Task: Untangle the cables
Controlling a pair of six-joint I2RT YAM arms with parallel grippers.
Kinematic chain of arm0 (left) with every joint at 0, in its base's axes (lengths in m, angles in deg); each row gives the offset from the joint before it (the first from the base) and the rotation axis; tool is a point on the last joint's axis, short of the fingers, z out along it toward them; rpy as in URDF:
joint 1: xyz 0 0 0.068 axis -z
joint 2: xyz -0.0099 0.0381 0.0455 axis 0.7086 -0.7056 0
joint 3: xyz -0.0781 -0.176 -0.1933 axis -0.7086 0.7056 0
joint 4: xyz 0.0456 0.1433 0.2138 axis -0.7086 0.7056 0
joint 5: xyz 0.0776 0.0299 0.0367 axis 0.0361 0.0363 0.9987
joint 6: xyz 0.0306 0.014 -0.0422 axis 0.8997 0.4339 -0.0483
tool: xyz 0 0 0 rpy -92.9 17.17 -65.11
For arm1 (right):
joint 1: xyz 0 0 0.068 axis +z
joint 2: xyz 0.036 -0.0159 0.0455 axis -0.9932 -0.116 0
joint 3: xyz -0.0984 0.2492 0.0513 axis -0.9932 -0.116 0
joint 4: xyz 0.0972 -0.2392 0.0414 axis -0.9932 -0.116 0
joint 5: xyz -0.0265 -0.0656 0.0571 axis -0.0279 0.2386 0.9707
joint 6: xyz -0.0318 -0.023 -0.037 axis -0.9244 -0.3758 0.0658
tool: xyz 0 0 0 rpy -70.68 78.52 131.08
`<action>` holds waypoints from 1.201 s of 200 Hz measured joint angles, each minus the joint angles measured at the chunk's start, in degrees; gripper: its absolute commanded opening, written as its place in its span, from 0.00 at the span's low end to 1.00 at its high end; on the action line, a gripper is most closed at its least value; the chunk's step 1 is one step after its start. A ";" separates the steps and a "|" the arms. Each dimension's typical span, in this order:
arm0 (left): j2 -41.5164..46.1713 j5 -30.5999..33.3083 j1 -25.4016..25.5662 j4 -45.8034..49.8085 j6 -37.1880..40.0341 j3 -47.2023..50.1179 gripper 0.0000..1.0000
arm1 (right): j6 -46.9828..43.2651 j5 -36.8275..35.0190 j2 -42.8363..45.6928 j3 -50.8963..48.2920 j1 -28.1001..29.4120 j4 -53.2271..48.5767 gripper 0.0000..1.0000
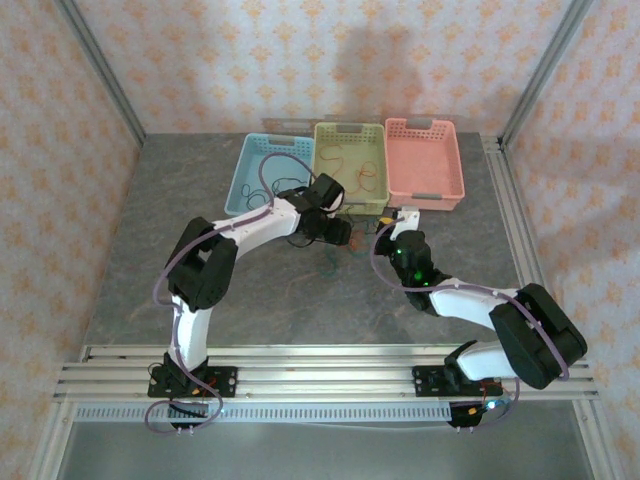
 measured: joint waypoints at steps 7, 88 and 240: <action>-0.28 0.28 -0.04 0.24 0.26 -0.31 0.57 | 0.00 0.00 0.00 0.00 0.00 0.00 0.00; -2.34 -1.22 -0.13 2.23 1.46 -2.51 0.43 | 0.17 0.15 0.00 0.00 0.00 0.00 0.00; -2.21 -2.89 -0.13 1.01 1.27 -1.68 0.00 | 0.20 0.13 0.00 0.00 0.00 0.00 0.00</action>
